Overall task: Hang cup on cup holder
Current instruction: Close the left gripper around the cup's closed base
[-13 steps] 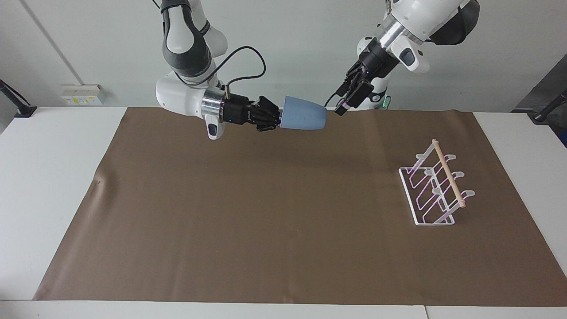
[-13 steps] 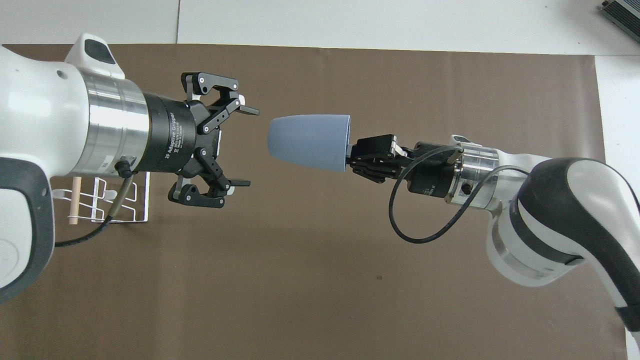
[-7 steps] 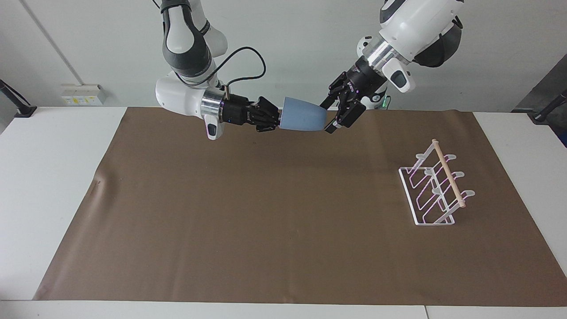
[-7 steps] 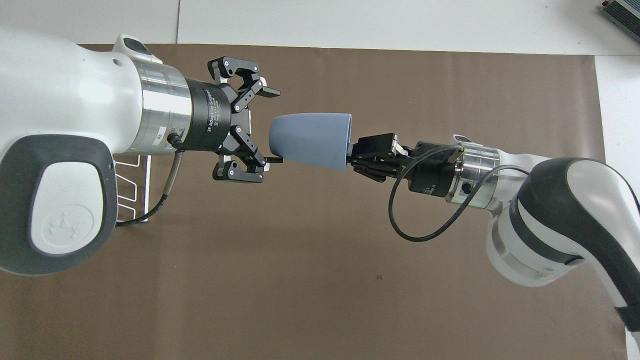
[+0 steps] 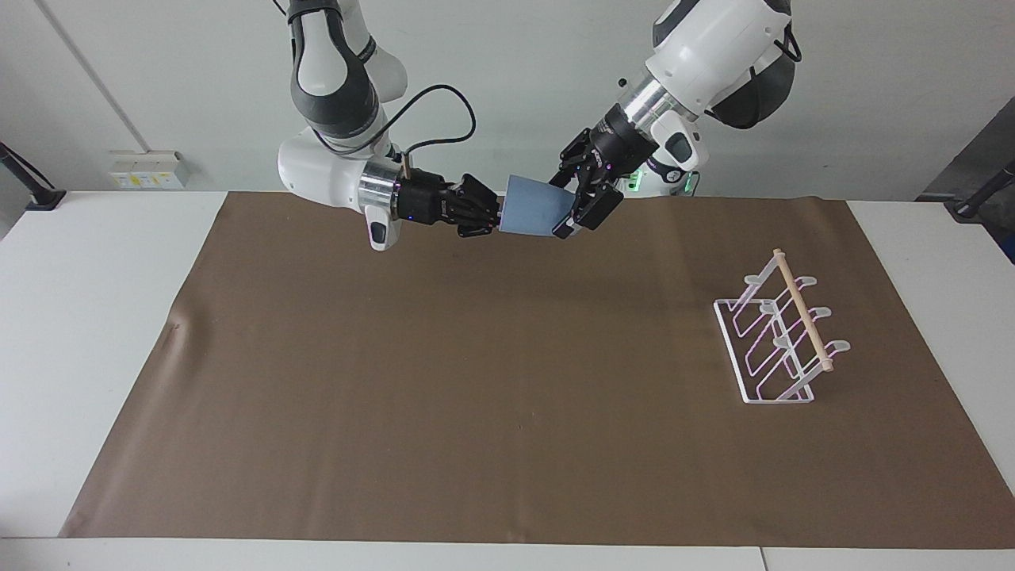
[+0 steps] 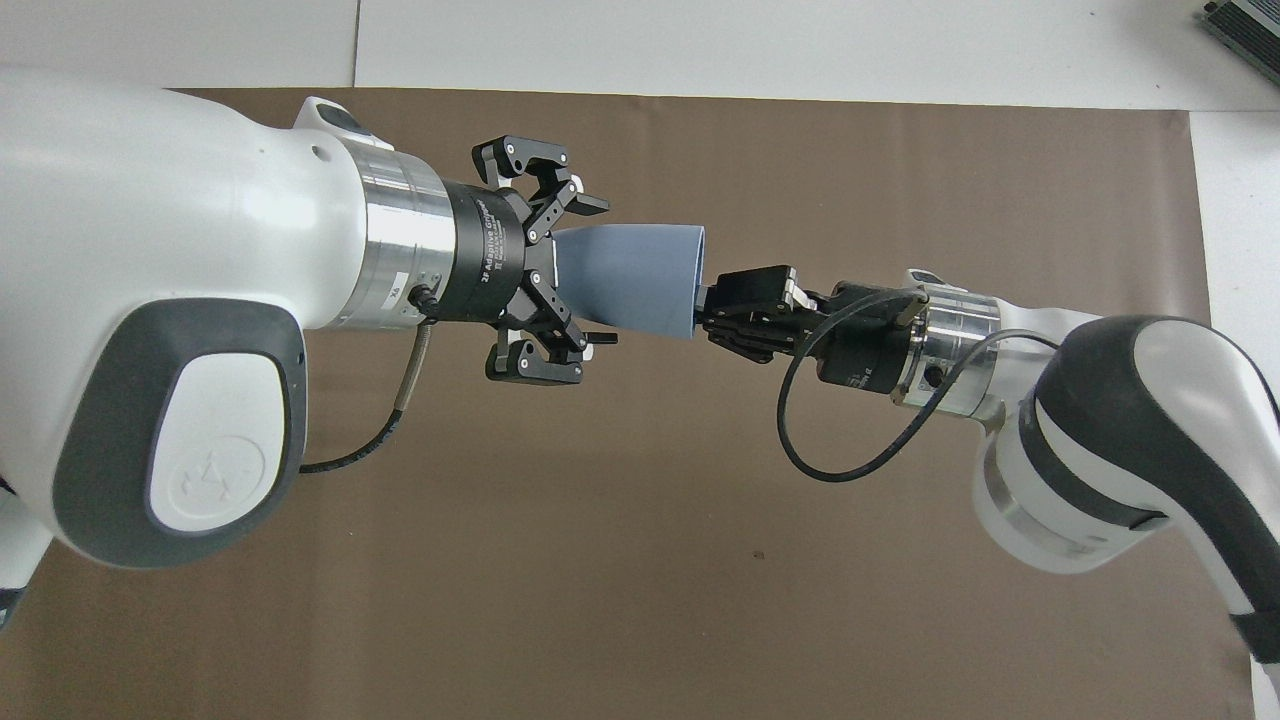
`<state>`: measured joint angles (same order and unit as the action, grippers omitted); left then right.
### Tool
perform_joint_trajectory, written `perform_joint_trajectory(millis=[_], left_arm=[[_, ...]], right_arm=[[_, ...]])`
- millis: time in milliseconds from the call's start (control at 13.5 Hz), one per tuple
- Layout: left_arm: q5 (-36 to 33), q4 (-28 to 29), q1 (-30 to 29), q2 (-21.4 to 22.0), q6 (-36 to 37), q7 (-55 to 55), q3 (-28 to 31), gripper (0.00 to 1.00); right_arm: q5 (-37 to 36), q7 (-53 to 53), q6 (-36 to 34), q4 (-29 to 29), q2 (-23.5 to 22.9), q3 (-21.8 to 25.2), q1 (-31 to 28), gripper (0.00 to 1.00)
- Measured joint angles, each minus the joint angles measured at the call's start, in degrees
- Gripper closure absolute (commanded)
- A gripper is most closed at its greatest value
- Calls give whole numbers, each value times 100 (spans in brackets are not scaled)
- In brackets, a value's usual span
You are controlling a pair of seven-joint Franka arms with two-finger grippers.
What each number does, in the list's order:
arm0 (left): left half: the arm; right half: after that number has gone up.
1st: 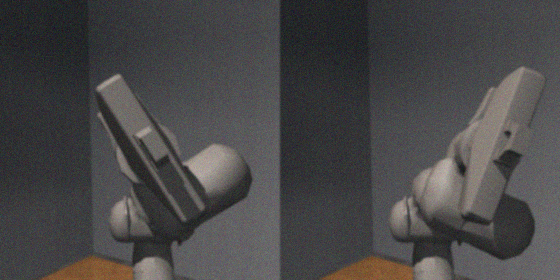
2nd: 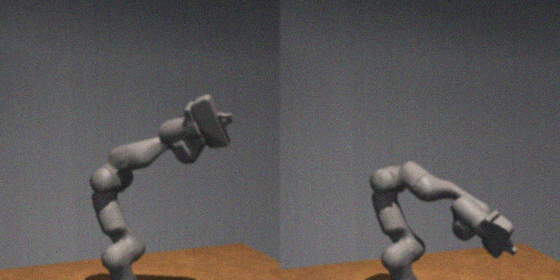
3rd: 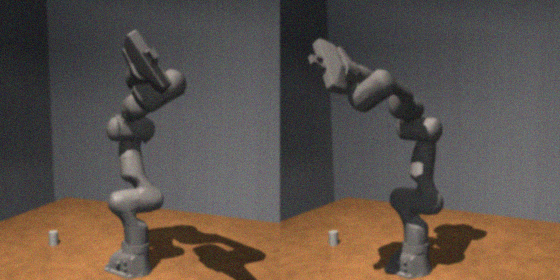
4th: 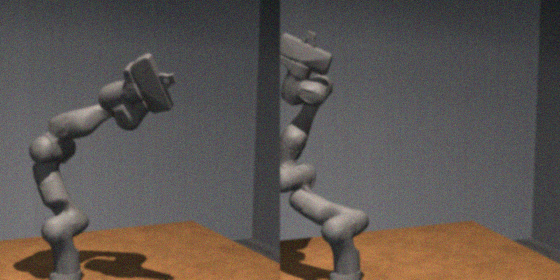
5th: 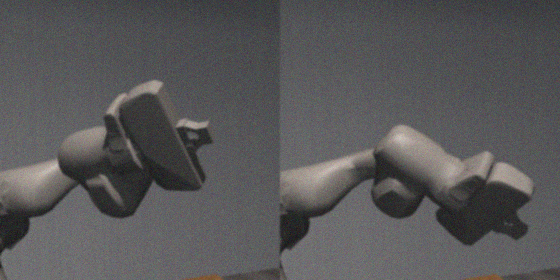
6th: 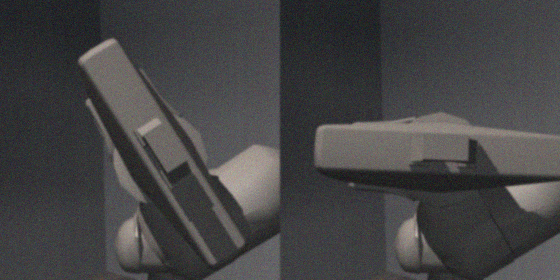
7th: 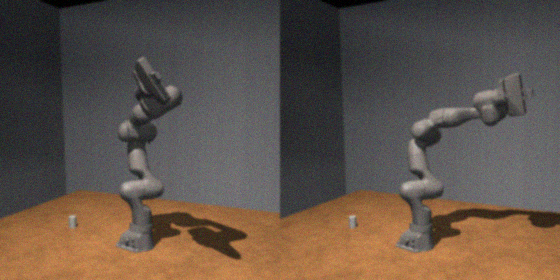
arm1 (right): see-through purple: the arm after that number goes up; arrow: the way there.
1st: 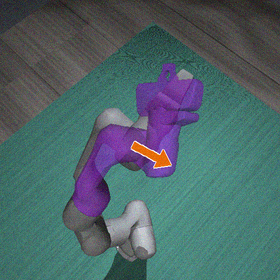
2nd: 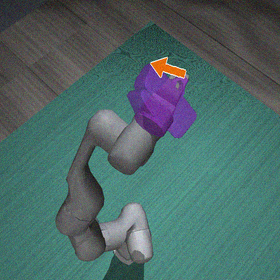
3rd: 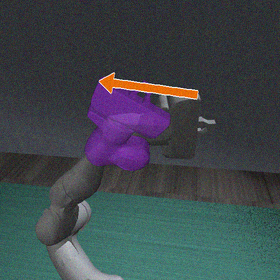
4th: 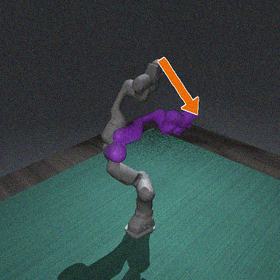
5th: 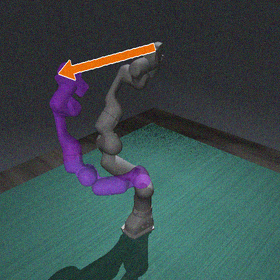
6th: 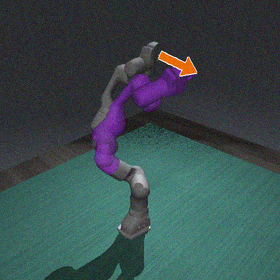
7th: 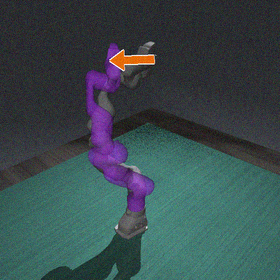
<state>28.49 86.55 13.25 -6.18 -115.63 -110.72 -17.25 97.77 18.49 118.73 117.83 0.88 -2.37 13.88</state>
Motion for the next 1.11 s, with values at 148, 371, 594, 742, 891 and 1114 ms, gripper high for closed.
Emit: perform_joint_trajectory(millis=[148,371,594,742,891,1114], left_arm=[[0,1,0,0,-3,-23,7,0],[-6,51,4,-2,-98,-33,7,0],[-31,136,96,-2,-166,-33,2,26],[-41,150,127,-2,-175,-33,5,82],[-63,151,129,-1,-180,21,15,100],[-77,152,131,0,-179,29,14,100]], right_arm=[[0,0,0,0,0,0,0,100],[0,0,0,0,0,-2,1,100],[0,1,0,0,0,-12,3,100],[0,1,0,0,0,-12,3,100],[0,1,-1,9,0,-12,4,100],[0,2,-1,11,0,-12,4,100]])
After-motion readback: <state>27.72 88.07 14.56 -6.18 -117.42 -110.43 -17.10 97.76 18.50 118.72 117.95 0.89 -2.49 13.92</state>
